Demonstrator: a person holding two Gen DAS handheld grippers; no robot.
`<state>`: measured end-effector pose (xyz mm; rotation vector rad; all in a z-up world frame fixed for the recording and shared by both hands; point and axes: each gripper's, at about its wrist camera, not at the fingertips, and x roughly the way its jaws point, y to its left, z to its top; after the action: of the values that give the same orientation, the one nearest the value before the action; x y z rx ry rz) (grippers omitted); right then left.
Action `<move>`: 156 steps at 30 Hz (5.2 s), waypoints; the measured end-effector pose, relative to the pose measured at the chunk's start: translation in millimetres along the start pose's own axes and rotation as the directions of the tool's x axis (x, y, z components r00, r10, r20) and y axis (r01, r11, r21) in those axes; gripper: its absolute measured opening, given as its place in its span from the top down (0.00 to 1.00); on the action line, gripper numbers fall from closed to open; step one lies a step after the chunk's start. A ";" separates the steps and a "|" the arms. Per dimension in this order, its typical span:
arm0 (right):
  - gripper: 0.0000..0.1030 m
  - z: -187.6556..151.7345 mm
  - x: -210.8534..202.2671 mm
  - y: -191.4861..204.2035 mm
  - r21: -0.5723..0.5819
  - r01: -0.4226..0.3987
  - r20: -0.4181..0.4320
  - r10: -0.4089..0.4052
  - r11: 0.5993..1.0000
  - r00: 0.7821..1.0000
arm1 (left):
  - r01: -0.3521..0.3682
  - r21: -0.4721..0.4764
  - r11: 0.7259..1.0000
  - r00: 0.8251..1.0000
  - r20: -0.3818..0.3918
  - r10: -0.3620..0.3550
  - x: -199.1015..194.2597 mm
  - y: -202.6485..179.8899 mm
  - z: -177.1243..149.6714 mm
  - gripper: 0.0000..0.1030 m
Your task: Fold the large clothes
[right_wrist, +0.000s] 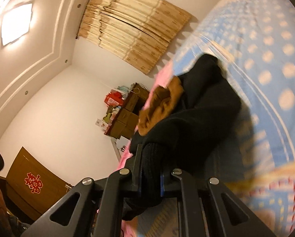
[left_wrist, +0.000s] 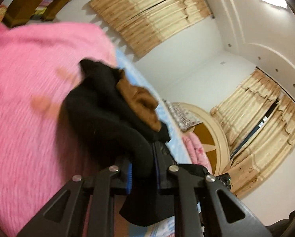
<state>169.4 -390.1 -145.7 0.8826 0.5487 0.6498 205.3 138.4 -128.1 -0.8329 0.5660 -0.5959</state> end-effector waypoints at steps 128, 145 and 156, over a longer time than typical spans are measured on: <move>0.25 29.4 372.9 32.7 -0.767 0.444 0.097 -0.601 0.463 0.793 | -0.365 0.079 0.927 0.914 -0.158 0.374 150.6 74.5 100.5 0.00; 0.24 27.5 362.9 27.4 -0.762 0.445 0.104 -0.590 0.470 0.801 | -0.241 0.000 0.970 0.956 -0.174 0.238 176.8 81.8 108.0 0.27; 0.25 41.5 343.1 38.8 -0.732 0.443 0.082 -0.579 0.517 0.811 | -0.288 0.042 0.957 0.940 -0.179 0.291 184.4 79.8 112.8 0.21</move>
<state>420.1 -149.1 -149.4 -0.1320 0.6038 0.3267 430.1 112.7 -171.8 -0.6668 0.8353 -0.4069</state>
